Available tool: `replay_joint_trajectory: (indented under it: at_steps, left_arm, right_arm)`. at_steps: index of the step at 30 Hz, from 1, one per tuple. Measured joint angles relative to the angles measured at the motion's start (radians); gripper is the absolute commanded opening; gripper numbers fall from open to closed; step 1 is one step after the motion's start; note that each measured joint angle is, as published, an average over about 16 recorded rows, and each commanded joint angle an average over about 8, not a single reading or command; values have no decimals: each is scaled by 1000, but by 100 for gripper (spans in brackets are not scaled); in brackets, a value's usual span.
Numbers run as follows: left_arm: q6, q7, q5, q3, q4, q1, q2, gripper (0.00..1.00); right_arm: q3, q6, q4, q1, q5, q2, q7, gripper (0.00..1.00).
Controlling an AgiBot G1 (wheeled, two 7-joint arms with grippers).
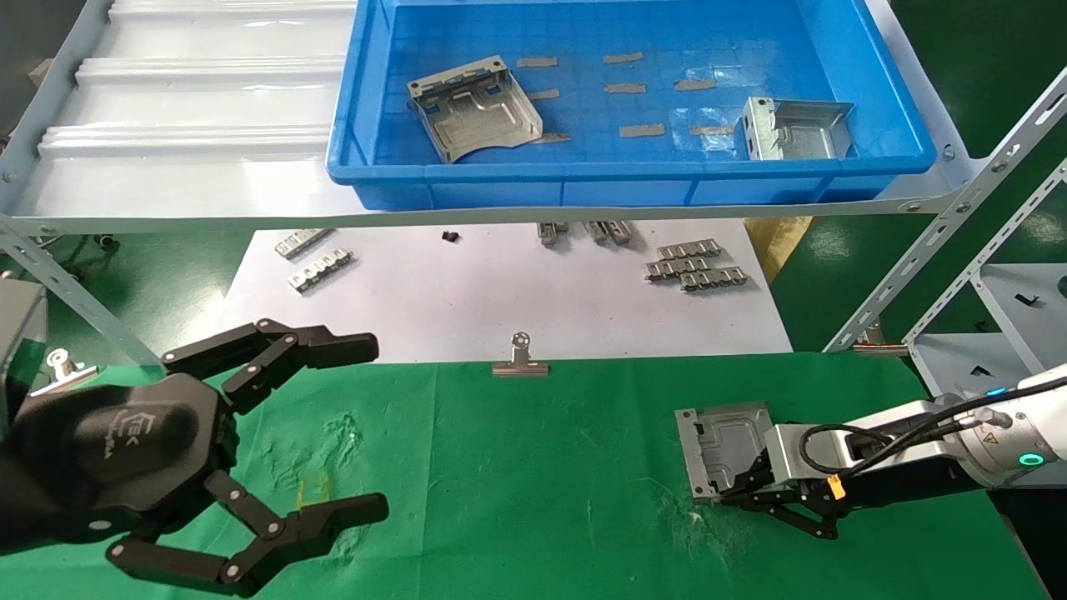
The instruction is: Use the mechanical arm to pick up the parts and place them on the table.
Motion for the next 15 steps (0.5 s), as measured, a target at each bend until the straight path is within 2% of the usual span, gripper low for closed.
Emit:
replay_joint_trajectory:
  at_steps: [6, 15]
  left_arm:
    - [0, 0, 0, 0, 0, 0, 0, 100]
    - [0, 0, 0, 0, 0, 0, 0, 100]
  right_arm:
    - [-2, -2, -26, 12, -4, -3, -27, 100]
    - [42, -63, -60, 33, 60, 16, -4, 100]
